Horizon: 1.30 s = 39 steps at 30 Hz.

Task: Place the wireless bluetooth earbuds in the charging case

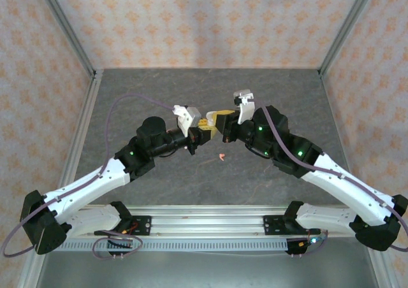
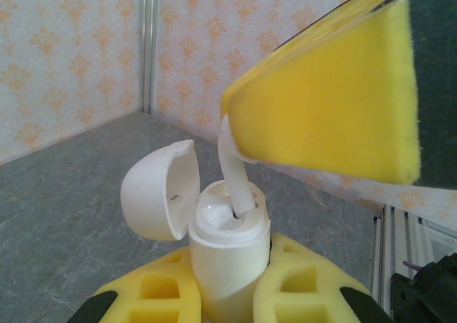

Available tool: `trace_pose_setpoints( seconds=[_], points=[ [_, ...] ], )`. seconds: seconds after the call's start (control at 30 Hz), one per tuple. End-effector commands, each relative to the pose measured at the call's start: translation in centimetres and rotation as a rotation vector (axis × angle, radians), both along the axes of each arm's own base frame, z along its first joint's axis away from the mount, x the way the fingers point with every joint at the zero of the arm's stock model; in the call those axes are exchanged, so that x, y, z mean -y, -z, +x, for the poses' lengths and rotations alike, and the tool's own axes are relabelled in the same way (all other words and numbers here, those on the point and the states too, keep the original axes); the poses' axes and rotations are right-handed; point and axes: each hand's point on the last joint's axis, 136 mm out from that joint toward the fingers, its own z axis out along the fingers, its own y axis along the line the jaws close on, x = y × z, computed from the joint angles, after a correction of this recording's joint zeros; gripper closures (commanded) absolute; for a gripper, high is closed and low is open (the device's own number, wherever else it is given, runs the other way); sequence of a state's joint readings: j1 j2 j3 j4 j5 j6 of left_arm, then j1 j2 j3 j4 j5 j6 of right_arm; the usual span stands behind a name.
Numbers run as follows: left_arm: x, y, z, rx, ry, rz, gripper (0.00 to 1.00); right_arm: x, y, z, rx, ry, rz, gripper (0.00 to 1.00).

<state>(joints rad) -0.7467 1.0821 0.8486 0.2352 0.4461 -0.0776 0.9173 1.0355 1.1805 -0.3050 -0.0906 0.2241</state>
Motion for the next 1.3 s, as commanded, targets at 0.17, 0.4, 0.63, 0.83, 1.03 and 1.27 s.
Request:
trace_pose_setpoints(
  seconds=[0.17, 0.4, 0.63, 0.83, 1.03, 1.27],
  points=[
    [-0.4, -4.0, 0.8, 0.077, -0.057, -0.080, 1.00, -0.1, 1.9, -0.7, -0.065, -0.022, -0.012, 0.90],
    [-0.5, -4.0, 1.2, 0.072, -0.074, -0.081, 1.00, -0.3, 2.4, -1.0, -0.068, -0.036, -0.030, 0.89],
    [-0.7, -4.1, 1.4, 0.071, -0.091, -0.083, 1.00, -0.4, 3.4, -1.0, -0.078, -0.023, -0.074, 0.88],
    [-0.6, -3.8, 1.5, 0.062, -0.093, -0.082, 1.00, -0.7, 3.1, -0.9, -0.094, -0.015, -0.076, 0.79],
    [-0.8, -3.4, 1.5, 0.052, -0.103, -0.074, 1.00, -0.6, 1.6, -0.7, -0.142, 0.019, -0.025, 0.61],
    [-0.8, -3.3, 1.7, 0.049, -0.108, -0.074, 1.00, -0.9, 0.6, -0.8, -0.251, 0.044, -0.020, 0.48]
  ],
)
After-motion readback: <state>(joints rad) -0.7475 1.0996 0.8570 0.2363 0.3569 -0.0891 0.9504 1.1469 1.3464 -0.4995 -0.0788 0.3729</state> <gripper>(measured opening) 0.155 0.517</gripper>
